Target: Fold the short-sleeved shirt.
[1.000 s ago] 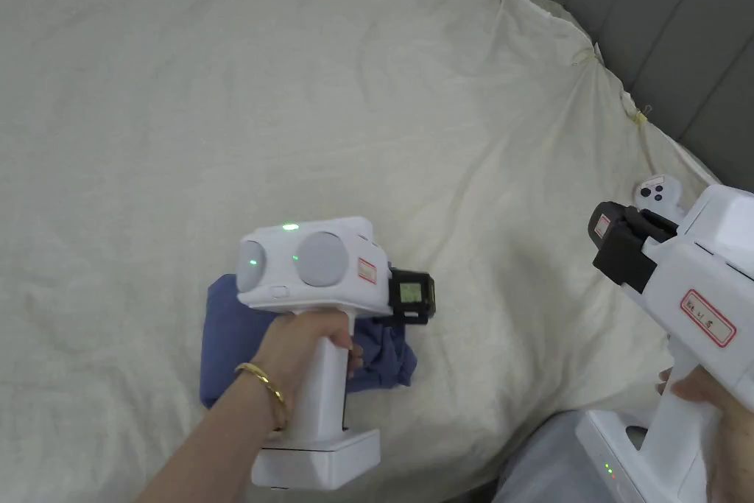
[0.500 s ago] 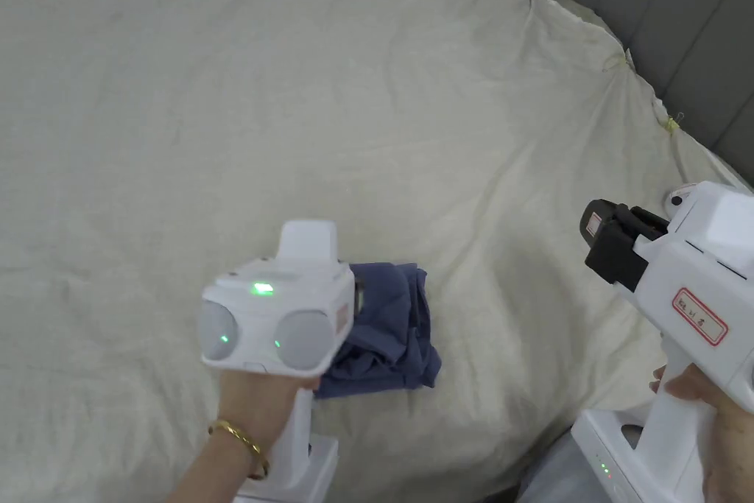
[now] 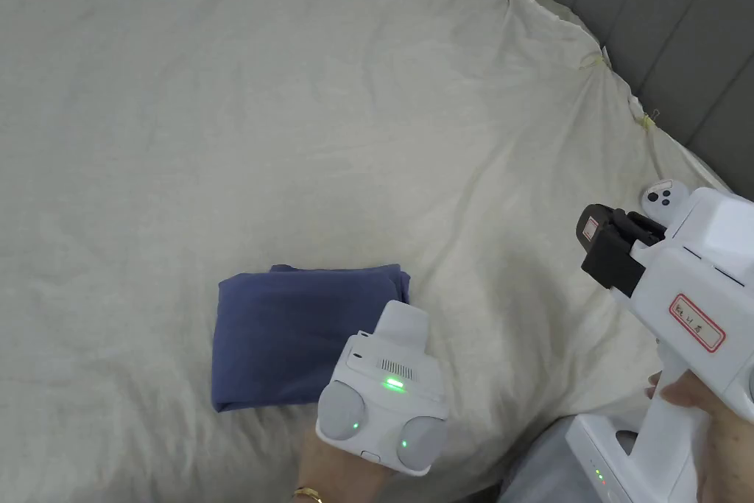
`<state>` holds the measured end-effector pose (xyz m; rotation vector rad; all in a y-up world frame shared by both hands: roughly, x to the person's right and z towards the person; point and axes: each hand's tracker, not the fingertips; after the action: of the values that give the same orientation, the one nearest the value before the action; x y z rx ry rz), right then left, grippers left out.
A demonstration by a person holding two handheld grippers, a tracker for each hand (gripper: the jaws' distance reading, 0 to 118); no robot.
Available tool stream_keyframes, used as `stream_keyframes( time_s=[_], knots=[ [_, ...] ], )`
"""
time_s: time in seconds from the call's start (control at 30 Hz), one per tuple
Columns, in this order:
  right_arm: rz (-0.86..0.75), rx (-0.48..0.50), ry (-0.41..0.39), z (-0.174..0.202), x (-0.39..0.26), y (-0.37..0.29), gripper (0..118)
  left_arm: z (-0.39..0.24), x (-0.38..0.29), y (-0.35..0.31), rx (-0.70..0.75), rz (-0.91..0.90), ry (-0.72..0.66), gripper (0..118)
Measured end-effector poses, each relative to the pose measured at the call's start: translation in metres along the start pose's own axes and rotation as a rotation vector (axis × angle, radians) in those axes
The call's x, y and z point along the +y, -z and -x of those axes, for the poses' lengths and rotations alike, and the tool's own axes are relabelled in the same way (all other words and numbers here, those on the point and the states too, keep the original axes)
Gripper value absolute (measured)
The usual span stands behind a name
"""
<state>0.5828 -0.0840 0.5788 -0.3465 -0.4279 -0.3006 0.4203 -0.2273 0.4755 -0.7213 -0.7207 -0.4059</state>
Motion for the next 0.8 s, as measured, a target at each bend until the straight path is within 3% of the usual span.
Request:
stream_keyframes(
  time_s=[0.07, 0.13, 0.2, 0.3, 0.43, 0.57, 0.7, 0.8],
  knots=[
    [-0.002, 0.006, 0.001, 0.005, 0.002, -0.001, 0, 0.004, 0.011, -0.010, -0.097, 0.002, -0.038, 0],
    [-0.008, 0.016, -0.007, 0.010, 0.004, -0.001, 0, 0.019, 0.026, -0.026, -0.231, -0.025, -0.173, 0],
    [-0.017, 0.027, -0.026, 0.018, 0.008, -0.002, 0, 0.038, 0.041, -0.047, -0.241, -0.114, -0.249, 0],
    [-0.042, 0.042, -0.058, 0.034, 0.013, -0.001, 0, 0.080, 0.056, -0.080, -0.181, -0.272, -0.288, 0],
    [-0.074, 0.093, -0.066, 0.065, 0.013, 0.004, 0, 0.139, 0.051, -0.113, 0.004, -0.425, -0.348, 0],
    [-0.091, 0.162, -0.113, 0.111, -0.002, 0.017, 0, 0.173, 0.028, -0.133, 0.205, -0.474, -0.323, 0],
    [-0.051, 0.234, -0.163, 0.163, -0.041, 0.044, 0, 0.191, 0.005, -0.151, 0.286, -0.478, -0.345, 0],
    [0.042, 0.273, -0.196, 0.179, -0.082, 0.074, 0, 0.198, -0.006, -0.158, 0.312, -0.466, -0.355, 0]
  ],
)
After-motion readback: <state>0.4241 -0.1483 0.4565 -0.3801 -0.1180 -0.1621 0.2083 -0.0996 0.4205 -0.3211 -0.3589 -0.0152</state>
